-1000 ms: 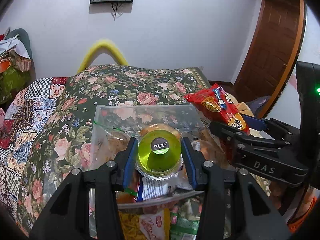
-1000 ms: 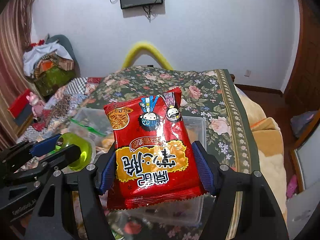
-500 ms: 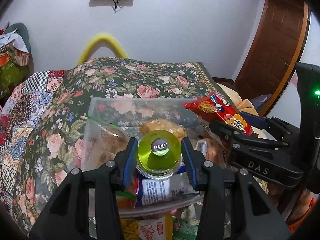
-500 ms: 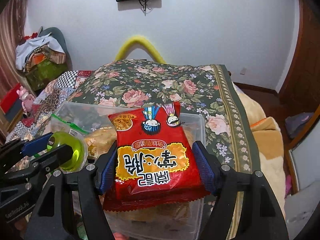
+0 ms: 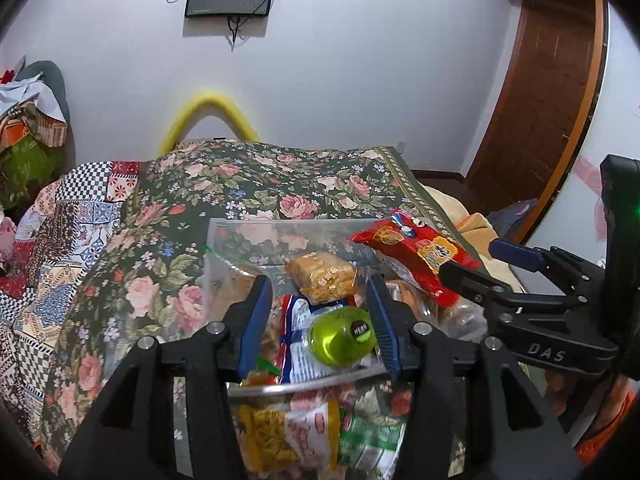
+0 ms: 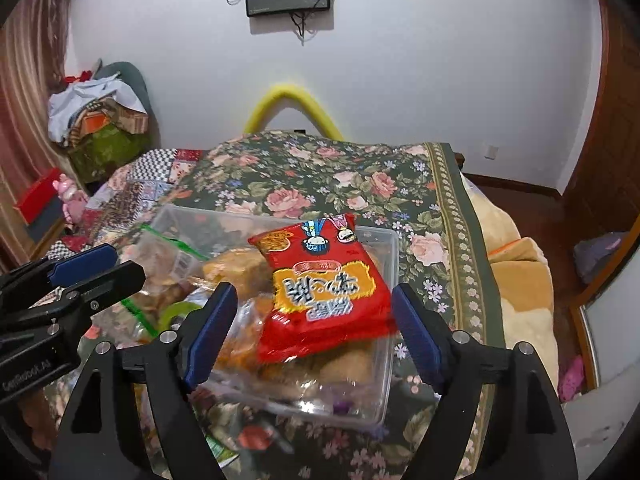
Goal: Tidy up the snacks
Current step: 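Grasp the yellow-white snack bag with left gripper while right grasps the green pack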
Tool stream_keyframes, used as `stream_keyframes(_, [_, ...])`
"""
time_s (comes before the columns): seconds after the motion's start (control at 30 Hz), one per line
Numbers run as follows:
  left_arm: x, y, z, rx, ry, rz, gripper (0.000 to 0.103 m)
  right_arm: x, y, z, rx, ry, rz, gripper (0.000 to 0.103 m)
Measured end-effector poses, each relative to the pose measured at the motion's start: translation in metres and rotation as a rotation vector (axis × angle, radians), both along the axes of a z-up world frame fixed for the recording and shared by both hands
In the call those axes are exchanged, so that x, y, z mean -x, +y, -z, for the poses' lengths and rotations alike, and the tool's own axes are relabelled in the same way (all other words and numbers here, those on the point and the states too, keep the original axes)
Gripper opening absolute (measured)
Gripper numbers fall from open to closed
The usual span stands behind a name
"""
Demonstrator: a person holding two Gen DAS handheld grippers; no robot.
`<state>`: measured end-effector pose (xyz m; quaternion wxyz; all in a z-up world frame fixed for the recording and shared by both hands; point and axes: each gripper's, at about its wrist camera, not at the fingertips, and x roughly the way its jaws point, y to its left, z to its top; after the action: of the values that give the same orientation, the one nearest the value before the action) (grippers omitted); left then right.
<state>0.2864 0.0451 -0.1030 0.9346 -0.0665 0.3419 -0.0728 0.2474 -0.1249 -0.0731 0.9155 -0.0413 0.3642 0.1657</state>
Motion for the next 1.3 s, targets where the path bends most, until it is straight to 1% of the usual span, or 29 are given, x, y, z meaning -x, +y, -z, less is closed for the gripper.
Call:
stream_keyframes(0.07, [0.01, 0.003, -0.004, -0.005, -0.007, -0.003, 0.064, 0.009, -0.001, -0.005, -0.012, -0.007, -0.009, 0.077])
stream_keyframes(0.13, [0.022, 0.007, -0.006, -0.015, -0.017, -0.003, 0.066, 0.018, -0.003, -0.007, -0.027, -0.001, -0.023, 0.077])
stream_keyframes(0.23, [0.037, 0.012, -0.005, -0.041, -0.004, 0.009, 0.067, 0.031, -0.004, -0.002, -0.052, 0.033, -0.049, 0.077])
stream_keyframes(0.37, [0.057, 0.017, 0.005, -0.078, 0.017, 0.01, 0.071, 0.052, -0.001, 0.009, -0.043, 0.055, -0.071, 0.077])
stream_keyframes(0.57, [0.079, 0.029, 0.032, -0.099, 0.093, 0.014, 0.072, 0.074, 0.007, 0.03, -0.055, 0.122, -0.112, 0.077])
stream_keyframes(0.67, [0.086, 0.034, 0.042, -0.082, 0.127, 0.014, 0.072, 0.078, 0.015, 0.046, -0.066, 0.185, -0.145, 0.077])
stream_keyframes(0.77, [0.09, 0.04, 0.052, -0.06, 0.157, 0.013, 0.072, 0.08, 0.028, 0.064, -0.037, 0.226, -0.166, 0.077])
stream_keyframes(0.9, [0.091, 0.043, 0.067, -0.054, 0.195, 0.017, 0.072, 0.075, 0.043, 0.086, -0.014, 0.282, -0.197, 0.076])
stream_keyframes(1.07, [0.085, 0.043, 0.082, -0.043, 0.233, 0.025, 0.072, 0.064, 0.055, 0.097, 0.001, 0.307, -0.222, 0.076])
stream_keyframes(1.17, [0.08, 0.04, 0.089, -0.03, 0.247, 0.035, 0.072, 0.062, 0.063, 0.102, 0.032, 0.296, -0.252, 0.071])
stream_keyframes(1.2, [0.078, 0.039, 0.09, -0.029, 0.248, 0.038, 0.072, 0.062, 0.066, 0.104, 0.049, 0.284, -0.263, 0.066])
stream_keyframes(1.23, [0.076, 0.037, 0.091, -0.029, 0.248, 0.042, 0.072, 0.063, 0.067, 0.105, 0.062, 0.274, -0.27, 0.058])
stream_keyframes(1.27, [0.075, 0.036, 0.091, -0.029, 0.248, 0.045, 0.072, 0.062, 0.068, 0.105, 0.073, 0.263, -0.275, 0.055])
stream_keyframes(1.3, [0.072, 0.034, 0.092, -0.027, 0.249, 0.047, 0.072, 0.062, 0.069, 0.105, 0.084, 0.256, -0.28, 0.047])
